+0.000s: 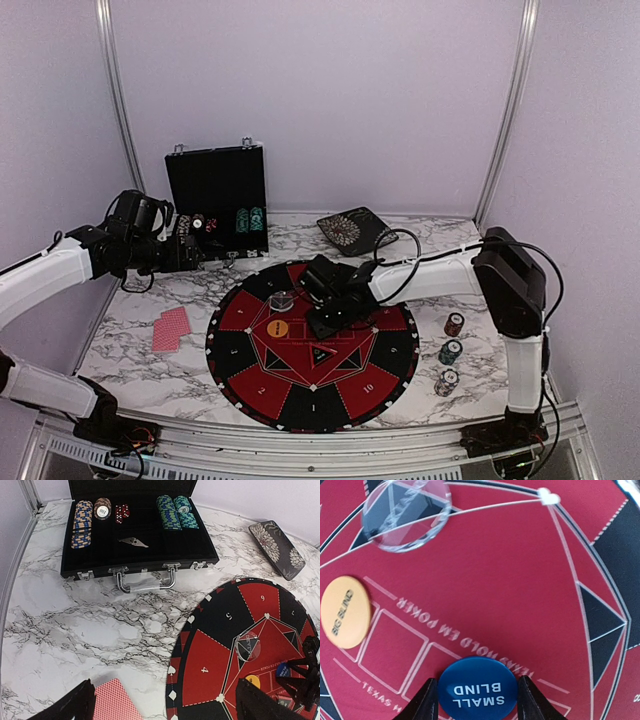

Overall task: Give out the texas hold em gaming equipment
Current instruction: Move the small blind button to position 7.

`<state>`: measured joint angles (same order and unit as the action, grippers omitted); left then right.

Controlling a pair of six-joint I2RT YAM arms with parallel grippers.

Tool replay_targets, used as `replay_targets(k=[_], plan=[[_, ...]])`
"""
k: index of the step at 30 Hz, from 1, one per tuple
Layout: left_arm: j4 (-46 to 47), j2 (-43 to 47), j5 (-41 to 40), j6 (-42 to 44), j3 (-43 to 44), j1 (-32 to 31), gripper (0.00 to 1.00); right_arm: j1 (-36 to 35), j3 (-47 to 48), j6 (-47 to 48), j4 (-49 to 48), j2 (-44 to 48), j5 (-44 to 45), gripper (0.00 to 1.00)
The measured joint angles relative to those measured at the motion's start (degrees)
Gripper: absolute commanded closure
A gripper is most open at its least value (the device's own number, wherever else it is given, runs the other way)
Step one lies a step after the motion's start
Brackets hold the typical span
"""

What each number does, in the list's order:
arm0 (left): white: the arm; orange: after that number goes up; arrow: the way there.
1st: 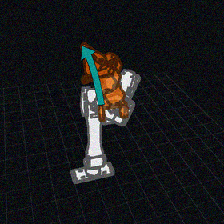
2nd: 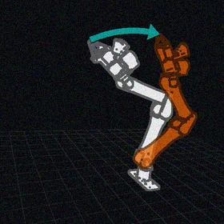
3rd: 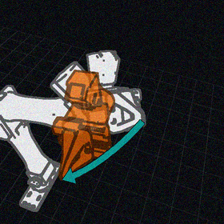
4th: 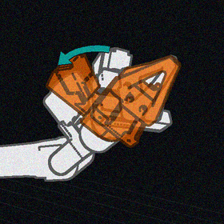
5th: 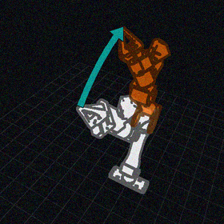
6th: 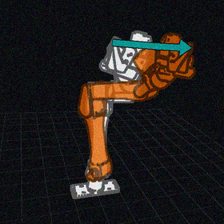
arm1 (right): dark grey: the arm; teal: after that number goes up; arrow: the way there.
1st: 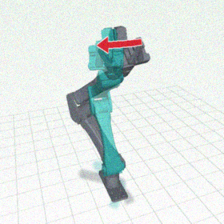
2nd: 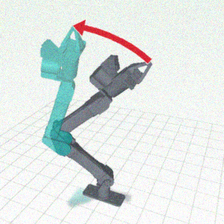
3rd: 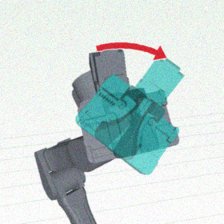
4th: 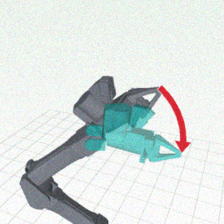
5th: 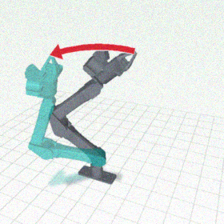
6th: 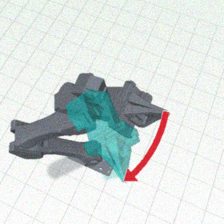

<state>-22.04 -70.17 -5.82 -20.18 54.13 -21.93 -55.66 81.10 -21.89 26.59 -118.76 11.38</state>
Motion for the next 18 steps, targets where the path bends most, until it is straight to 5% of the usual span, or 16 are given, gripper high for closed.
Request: replay_targets(k=[18], plan=[[0.00,0.00,0.46,0.00,0.00,0.46,0.01,10.40,-1.42,3.56,-2.58,0.50,1.40,0.53]])
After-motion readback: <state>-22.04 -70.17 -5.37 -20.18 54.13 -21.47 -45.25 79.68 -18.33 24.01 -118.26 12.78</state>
